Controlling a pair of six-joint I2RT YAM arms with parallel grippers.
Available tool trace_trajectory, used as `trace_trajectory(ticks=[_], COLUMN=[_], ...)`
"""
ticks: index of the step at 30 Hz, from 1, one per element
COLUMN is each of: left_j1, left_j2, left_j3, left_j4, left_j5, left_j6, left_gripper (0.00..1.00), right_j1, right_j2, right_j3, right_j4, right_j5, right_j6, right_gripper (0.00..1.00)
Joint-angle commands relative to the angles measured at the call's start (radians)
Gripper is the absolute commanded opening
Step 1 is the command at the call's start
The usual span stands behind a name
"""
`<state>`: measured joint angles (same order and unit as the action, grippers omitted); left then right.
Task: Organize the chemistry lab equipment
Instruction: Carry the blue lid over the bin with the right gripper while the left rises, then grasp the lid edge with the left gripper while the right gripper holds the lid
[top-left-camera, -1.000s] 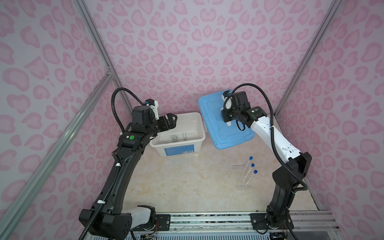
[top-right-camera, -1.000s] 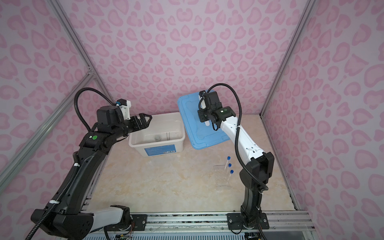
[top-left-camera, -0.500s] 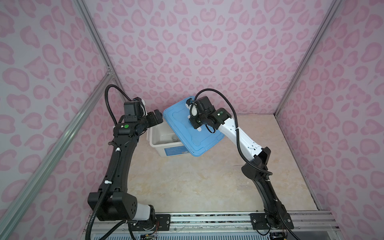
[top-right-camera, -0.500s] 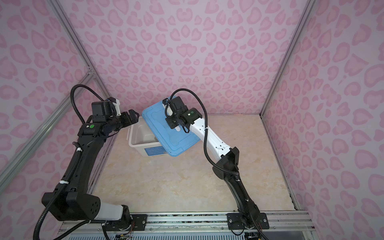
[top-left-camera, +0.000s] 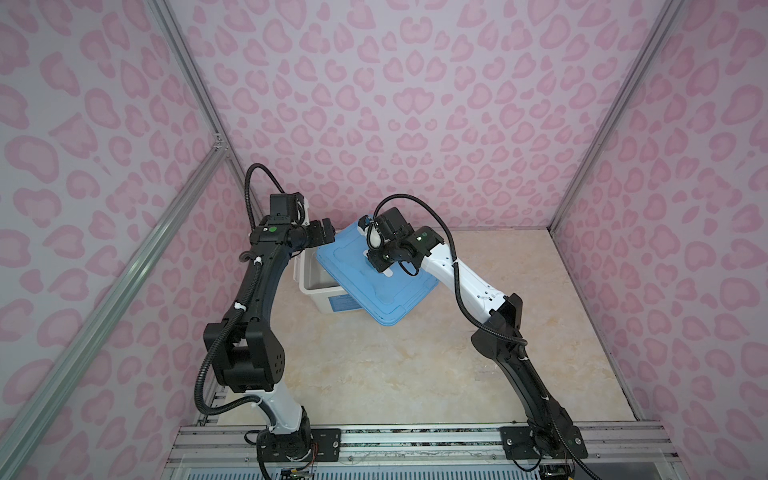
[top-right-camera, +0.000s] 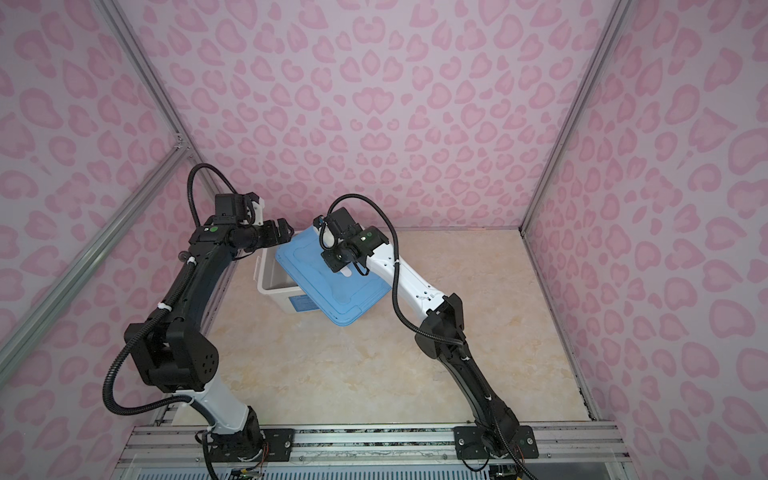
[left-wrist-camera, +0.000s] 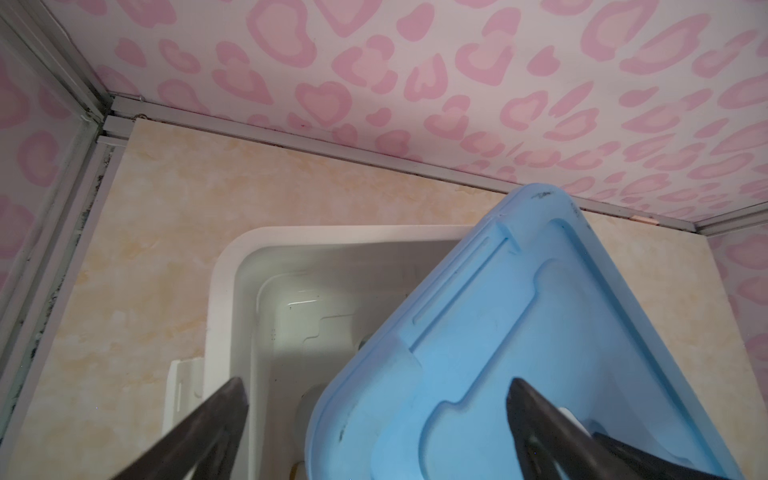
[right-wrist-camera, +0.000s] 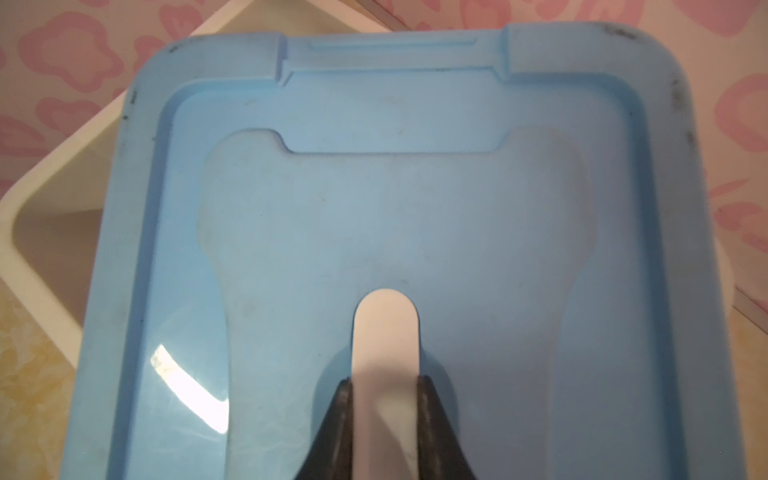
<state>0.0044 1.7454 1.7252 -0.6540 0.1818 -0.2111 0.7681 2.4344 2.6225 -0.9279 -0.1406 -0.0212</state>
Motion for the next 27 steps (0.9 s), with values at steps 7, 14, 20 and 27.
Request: trace_trajectory(ticks=[7,14,20,27], left_j1=[-0.034,-0.06,-0.068,-0.067], left_j2=[0.074,0.095,0.113,0.12], left_j3=[0.04,0.047,0.047,0.032], left_j4=[-0.062,-0.083,-0.097,-0.078], left_j5=[-0.1,-0.188,-0.217,-0.137], left_j6=[0.071,0.061,0.053,0.016], left_gripper=[1.0,0.95,0.89,0.85], right_j1=[0.005,-0.012,-0.013,-0.037], right_j2=[0.027,-0.02,-0.108,-0.407], right_j3=[0.005,-0.033,-0.071,-0.457], right_j4=[0.03,0.09,0.08,0.204], right_j5=[-0.035,-0.041,0.016,0.075], right_j6=[0.02,0.091,0.15,0.262], right_gripper=[0.35,0.48,0.62,0.9])
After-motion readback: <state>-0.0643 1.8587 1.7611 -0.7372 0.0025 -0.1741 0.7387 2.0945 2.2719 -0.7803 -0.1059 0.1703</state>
